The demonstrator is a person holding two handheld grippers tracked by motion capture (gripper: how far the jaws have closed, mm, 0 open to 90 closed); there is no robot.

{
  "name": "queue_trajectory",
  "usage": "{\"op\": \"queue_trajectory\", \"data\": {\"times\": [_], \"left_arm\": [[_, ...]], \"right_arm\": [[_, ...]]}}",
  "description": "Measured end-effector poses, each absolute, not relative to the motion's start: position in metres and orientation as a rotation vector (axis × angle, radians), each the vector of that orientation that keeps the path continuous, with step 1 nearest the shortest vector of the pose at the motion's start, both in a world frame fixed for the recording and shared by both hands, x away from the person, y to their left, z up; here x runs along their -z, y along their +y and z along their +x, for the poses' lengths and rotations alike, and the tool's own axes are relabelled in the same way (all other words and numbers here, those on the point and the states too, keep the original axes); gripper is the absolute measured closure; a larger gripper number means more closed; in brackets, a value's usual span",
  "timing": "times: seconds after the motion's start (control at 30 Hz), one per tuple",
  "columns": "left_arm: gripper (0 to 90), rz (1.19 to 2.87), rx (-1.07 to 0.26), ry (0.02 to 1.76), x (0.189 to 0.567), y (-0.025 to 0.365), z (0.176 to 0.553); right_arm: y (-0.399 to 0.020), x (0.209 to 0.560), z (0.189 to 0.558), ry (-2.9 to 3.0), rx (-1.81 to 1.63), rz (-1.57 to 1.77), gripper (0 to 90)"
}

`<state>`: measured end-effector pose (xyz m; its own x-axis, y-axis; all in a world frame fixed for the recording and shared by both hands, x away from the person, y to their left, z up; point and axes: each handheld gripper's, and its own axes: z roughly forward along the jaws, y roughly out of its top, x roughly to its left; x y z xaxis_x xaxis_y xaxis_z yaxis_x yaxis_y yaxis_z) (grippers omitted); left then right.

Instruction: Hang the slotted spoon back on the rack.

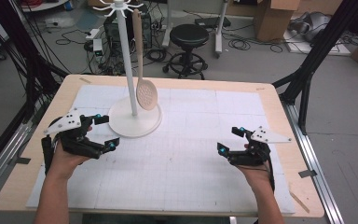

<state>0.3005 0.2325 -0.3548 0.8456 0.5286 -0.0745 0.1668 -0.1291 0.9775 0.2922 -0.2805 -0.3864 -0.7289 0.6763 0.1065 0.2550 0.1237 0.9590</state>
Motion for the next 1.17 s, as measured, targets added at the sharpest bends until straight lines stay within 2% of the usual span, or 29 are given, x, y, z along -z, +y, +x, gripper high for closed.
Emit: {"op": "queue_trajectory", "data": {"times": [1.17], "left_arm": [[7.0, 1.689, -0.322, 0.596, 0.3636, 0.2403, 0.3037]], "right_arm": [[-0.2781, 0.3840, 0.2996, 2.035, -1.698, 0.896, 10.4]]}}
